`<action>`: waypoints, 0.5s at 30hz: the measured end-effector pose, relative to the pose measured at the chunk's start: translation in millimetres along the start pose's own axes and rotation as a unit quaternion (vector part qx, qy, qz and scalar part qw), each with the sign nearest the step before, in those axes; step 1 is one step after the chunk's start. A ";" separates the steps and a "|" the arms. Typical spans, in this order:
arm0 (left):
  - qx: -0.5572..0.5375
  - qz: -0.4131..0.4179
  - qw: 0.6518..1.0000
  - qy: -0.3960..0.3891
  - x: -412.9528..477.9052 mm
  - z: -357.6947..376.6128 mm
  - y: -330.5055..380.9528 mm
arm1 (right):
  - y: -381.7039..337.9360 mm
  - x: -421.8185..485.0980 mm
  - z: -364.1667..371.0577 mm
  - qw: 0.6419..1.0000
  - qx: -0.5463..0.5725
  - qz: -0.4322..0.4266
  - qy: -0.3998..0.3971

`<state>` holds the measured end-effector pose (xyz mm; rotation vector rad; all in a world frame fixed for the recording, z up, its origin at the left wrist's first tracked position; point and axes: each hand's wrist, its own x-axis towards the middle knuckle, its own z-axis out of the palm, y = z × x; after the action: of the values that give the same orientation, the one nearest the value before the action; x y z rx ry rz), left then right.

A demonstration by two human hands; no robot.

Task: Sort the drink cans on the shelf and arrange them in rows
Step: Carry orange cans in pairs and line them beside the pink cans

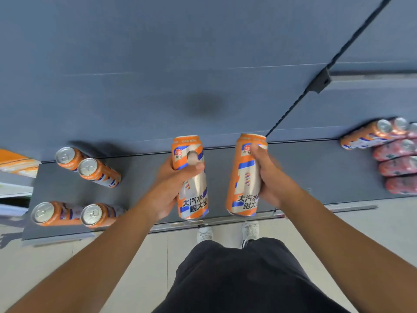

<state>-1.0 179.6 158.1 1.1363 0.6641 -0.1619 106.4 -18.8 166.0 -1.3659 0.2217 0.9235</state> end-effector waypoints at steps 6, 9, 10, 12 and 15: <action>0.120 0.043 0.991 -0.051 -2.1 38.4 -2.7 | -0.9 -35.7 -23.9 0.971 -0.201 -0.121 0.050; 0.149 0.069 0.983 -0.078 -1.8 66.8 0.7 | -2.0 -53.0 -45.8 0.961 -0.201 -0.170 0.082; 0.158 0.080 0.980 -0.090 -1.9 77.4 1.5 | -3.2 -59.1 -54.4 0.959 -0.193 -0.184 0.093; 0.174 0.099 0.974 -0.111 -3.1 101.6 4.0 | -7.5 -71.8 -72.8 0.953 -0.186 -0.211 0.112; 0.200 0.128 0.961 -0.140 -6.2 141.5 5.6 | -15.6 -90.1 -103.6 0.941 -0.197 -0.244 0.125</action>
<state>54.1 56.6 201.9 1.5426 0.2312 -0.2382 96.7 -149.8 209.1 -1.8053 -0.1210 0.3833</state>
